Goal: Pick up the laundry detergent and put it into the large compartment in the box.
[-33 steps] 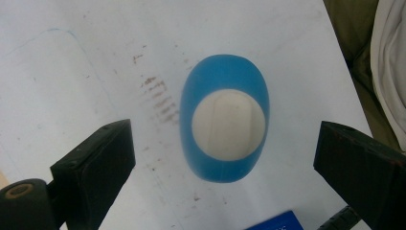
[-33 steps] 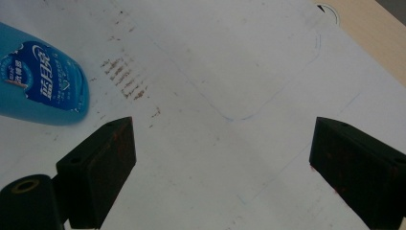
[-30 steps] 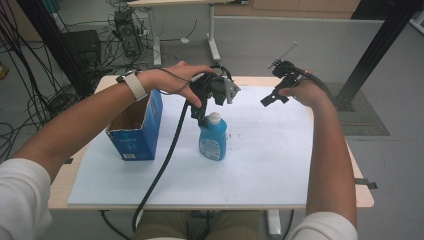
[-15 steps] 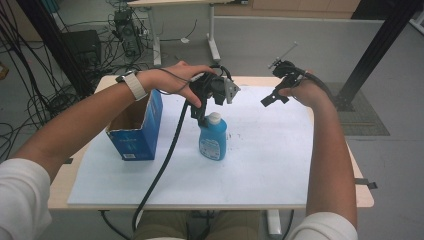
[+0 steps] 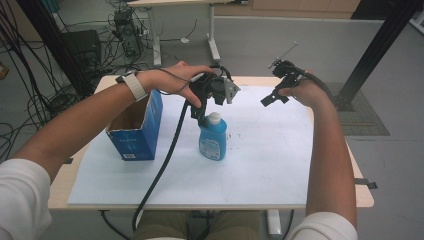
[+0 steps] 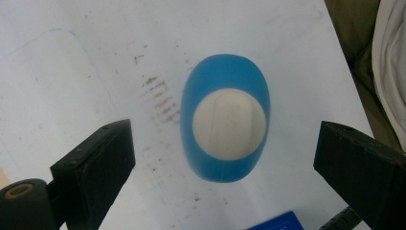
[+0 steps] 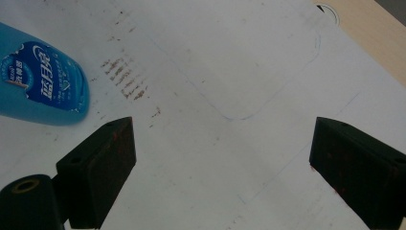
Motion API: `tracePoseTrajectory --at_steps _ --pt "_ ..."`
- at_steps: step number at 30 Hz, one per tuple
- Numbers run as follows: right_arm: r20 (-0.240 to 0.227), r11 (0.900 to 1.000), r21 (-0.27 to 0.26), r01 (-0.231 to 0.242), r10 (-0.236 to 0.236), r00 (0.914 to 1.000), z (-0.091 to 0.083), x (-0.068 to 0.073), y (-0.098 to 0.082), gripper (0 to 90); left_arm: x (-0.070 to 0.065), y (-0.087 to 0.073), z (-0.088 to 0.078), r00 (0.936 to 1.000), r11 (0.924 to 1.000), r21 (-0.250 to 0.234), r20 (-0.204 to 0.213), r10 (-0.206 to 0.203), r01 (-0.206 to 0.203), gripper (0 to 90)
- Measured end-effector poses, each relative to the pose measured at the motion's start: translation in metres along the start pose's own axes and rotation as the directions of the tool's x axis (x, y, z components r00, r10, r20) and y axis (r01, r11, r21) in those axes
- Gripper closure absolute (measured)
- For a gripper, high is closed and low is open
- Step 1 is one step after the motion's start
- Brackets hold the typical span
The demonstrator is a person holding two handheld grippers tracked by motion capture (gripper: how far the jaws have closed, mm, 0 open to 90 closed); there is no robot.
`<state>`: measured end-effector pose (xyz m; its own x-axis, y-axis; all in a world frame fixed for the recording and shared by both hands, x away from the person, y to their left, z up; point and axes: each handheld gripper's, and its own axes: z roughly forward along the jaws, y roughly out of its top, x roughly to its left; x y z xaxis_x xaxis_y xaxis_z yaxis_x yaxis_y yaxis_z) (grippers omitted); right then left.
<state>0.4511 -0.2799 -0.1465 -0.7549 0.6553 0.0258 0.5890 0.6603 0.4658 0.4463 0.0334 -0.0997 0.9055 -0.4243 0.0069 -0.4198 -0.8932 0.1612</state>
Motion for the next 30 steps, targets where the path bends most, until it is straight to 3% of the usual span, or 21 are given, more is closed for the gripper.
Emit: tracePoseTrajectory --at_steps 21,30 --pt "0.001 1.0 -0.002 -0.003 0.003 1.0 -0.001 0.001 -0.001 8.6 -0.002 0.002 0.004 1.0 1.0 0.002 -0.008 0.004 -0.004 7.1" --pt "-0.001 1.0 0.0 -0.003 0.003 1.0 0.002 0.001 -0.002 8.6 -0.005 0.005 0.017 0.9998 0.9998 0.021 -0.019 0.004 -0.003 7.1"
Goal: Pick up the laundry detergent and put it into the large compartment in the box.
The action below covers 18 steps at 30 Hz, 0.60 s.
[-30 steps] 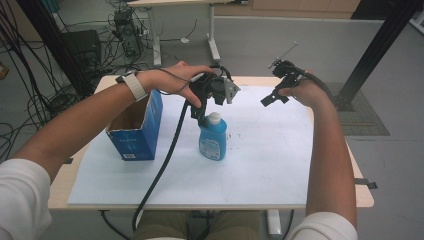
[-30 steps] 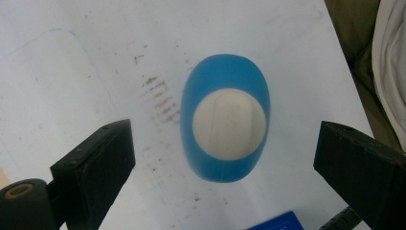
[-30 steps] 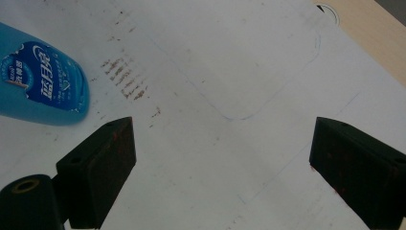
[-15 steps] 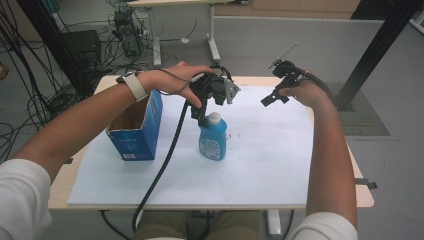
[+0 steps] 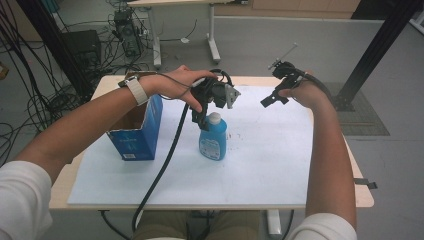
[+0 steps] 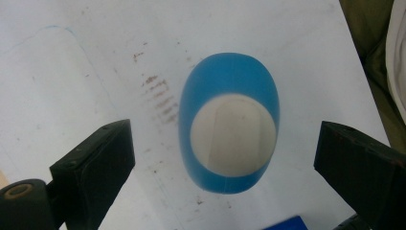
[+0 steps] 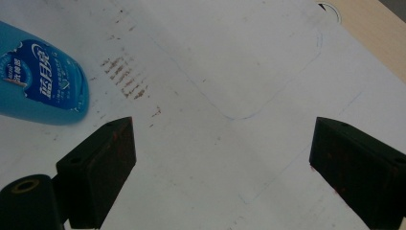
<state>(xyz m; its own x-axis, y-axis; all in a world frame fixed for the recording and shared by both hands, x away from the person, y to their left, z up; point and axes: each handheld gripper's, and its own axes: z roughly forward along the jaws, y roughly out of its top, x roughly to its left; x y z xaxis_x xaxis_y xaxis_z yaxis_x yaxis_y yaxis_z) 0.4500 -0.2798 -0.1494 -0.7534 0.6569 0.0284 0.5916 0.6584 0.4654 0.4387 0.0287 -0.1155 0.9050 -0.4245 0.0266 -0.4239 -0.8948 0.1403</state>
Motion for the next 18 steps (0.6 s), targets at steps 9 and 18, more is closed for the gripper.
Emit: tracePoseTrajectory --at_steps 9,18 --pt "-0.004 1.0 -0.004 0.002 -0.002 1.0 0.002 0.0 -0.002 8.6 -0.002 0.005 0.009 0.9999 0.9999 0.007 -0.011 0.007 -0.007 7.3" --pt "-0.002 1.0 -0.009 -0.001 0.001 1.0 0.002 0.0 -0.005 8.6 -0.002 0.013 0.023 0.9998 0.9994 0.029 -0.005 0.021 -0.021 7.4"
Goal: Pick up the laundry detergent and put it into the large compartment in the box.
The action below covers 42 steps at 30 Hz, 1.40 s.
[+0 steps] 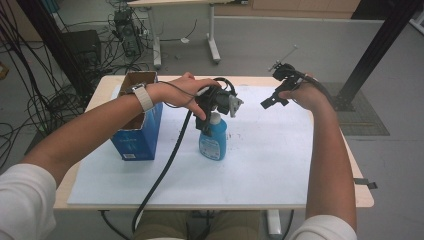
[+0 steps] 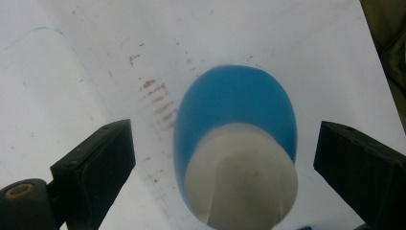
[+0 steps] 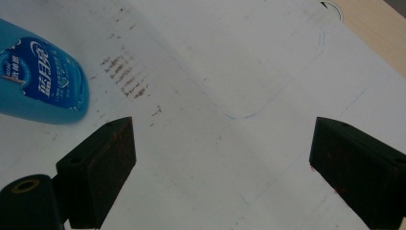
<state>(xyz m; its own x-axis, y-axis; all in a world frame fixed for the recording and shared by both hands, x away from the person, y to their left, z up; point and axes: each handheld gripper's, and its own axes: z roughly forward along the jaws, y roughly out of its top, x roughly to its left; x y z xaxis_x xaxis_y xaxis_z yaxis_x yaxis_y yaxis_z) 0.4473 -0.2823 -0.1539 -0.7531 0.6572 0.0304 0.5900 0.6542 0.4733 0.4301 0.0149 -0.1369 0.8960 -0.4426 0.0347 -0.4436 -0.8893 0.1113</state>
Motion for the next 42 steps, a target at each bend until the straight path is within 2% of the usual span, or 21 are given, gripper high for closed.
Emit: tracePoseTrajectory --at_steps 21,42 --pt "-0.002 1.0 -0.002 -0.006 0.006 1.0 0.002 -0.001 -0.004 8.6 -0.003 0.004 0.017 0.9999 0.9999 0.014 -0.011 0.009 -0.009 11.4" --pt "-0.003 1.0 -0.005 -0.007 0.007 1.0 0.003 -0.001 -0.005 8.7 -0.004 0.004 0.023 0.9996 0.9995 0.03 -0.023 0.015 -0.015 24.0"
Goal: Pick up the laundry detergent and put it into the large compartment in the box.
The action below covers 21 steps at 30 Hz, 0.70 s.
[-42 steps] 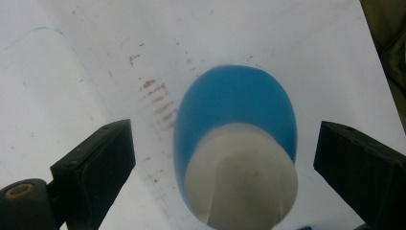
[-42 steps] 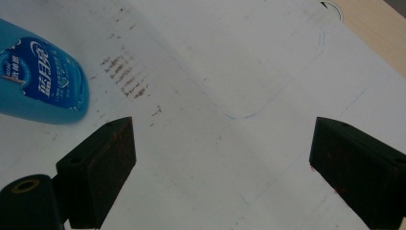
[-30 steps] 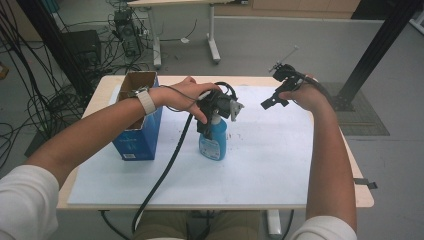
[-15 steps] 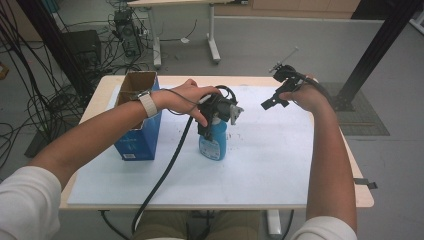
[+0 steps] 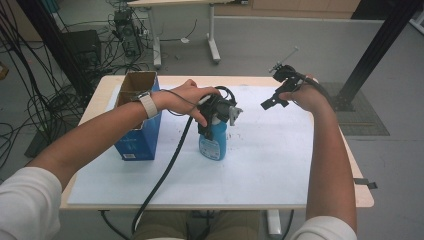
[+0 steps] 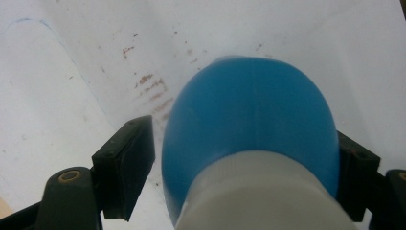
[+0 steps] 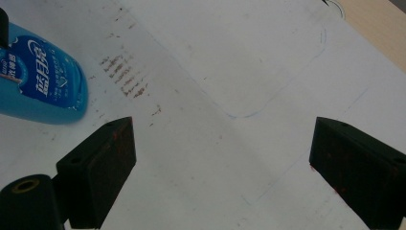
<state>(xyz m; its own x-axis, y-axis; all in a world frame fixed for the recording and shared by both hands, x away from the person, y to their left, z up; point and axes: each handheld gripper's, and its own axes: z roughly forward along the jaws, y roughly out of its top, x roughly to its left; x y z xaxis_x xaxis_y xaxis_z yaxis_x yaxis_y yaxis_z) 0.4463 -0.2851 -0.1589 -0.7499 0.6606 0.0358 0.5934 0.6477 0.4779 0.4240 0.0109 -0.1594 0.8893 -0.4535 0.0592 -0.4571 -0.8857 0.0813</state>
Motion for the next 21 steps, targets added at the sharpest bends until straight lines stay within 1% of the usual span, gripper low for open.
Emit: tracePoseTrajectory --at_steps 2,3,6,7,8,10,11,12,15,21 --pt "0.0 1.0 0.0 0.0 0.0 1.0 -0.0001 -0.0002 -0.0001 8.7 0.0002 0.0005 0.0006 1.0 1.0 -0.002 -0.001 0.006 -0.006 25.1" --pt "0.0 1.0 0.001 0.001 -0.001 1.0 -0.0001 -0.0003 -0.0002 8.7 0.0013 0.0019 0.0003 0.9999 0.9999 0.005 0.001 0.016 -0.016 25.4" --pt "0.0 1.0 -0.001 -0.004 0.004 1.0 -0.0003 -0.0007 -0.0009 8.7 0.0023 0.0023 0.0019 0.9999 1.0 0.003 0.011 0.004 -0.004 26.9" --pt "0.0 1.0 0.0 -0.004 0.004 1.0 -0.0003 -0.0007 -0.0009 8.7 0.0024 0.0022 0.0022 0.9999 1.0 0.0 0.014 0.004 -0.004 27.9" --pt "0.0 1.0 0.0 -0.004 0.004 1.0 -0.0002 -0.0008 -0.0009 8.7 0.0035 0.0034 0.0024 0.9997 0.9998 0.006 0.019 0.016 -0.016 29.4" --pt "0.0 1.0 0.0 -0.004 0.004 1.0 -0.0002 -0.0008 -0.0009 8.7 0.004 0.0038 0.0024 0.9994 0.9997 0.006 0.026 0.022 -0.022 32.2" --pt "-0.001 1.0 0.0 -0.004 0.004 1.0 -0.0001 -0.0007 -0.0008 8.7 0.004 0.0038 0.0024 0.9994 0.9997 0.006 0.026 0.022 -0.022 35.2" --pt "-0.001 1.0 0.001 -0.004 0.004 1.0 -0.0002 -0.0006 -0.0006 8.7 0.0055 0.0043 0.0024 0.9987 0.9995 0.007 0.04 0.03 -0.031 36.6" --pt "0.0 1.0 0.001 -0.002 0.002 1.0 0.0003 -0.0006 -0.0004 8.7 0.0061 0.0027 0.0022 0.9985 0.9994 0.003 0.042 0.035 -0.035 37.1" --pt "0.0 1.0 0.002 -0.003 0.003 1.0 0.0003 -0.0005 -0.0004 8.8 0.0065 0.0028 0.0024 0.9986 0.9996 0.002 0.045 0.027 -0.027 37.8"
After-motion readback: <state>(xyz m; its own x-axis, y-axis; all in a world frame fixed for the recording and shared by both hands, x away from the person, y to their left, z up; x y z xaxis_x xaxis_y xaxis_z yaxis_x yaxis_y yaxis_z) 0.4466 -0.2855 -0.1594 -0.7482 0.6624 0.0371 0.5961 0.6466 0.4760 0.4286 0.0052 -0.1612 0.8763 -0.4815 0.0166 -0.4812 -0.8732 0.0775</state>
